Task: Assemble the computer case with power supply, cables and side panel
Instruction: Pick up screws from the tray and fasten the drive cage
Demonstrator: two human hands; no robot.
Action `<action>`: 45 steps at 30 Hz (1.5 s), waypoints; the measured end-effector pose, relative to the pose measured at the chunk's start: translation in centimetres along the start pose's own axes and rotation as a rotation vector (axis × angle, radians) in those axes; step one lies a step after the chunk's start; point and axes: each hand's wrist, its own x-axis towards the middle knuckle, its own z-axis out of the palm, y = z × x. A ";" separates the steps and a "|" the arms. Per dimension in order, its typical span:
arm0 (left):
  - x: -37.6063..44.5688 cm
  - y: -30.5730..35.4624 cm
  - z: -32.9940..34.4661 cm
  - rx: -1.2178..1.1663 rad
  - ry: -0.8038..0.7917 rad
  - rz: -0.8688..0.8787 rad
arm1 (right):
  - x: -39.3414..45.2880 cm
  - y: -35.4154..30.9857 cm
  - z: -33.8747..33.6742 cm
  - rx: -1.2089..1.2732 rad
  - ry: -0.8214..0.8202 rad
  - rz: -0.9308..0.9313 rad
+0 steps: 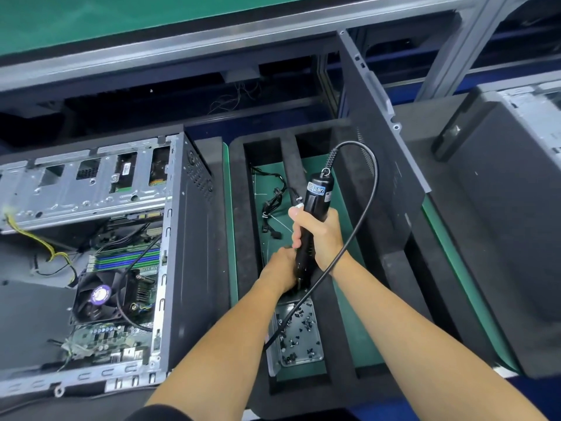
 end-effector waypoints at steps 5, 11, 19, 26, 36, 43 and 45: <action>0.6 0.0 -2.1 -0.317 0.197 -0.144 | 0.0 -1.2 0.4 0.037 -0.004 -0.064; -0.2 2.4 -6.7 -0.721 0.375 -0.155 | -0.1 -5.4 2.3 0.087 0.030 -0.259; -4.9 5.8 -17.5 -0.744 0.547 0.168 | -0.8 -13.3 8.3 0.123 -0.149 -0.515; -9.0 1.0 -22.0 -0.804 0.581 0.314 | -1.4 -17.2 14.7 0.216 -0.209 -0.561; -13.1 -10.1 -26.9 -1.075 0.371 0.407 | -0.6 -17.7 25.9 0.370 -0.103 -0.551; -13.4 -16.2 -28.1 -1.193 0.337 0.445 | -0.2 -16.5 31.4 0.329 -0.055 -0.557; -13.1 -17.3 -27.9 -1.189 0.351 0.440 | 0.1 -16.2 32.1 0.311 -0.044 -0.560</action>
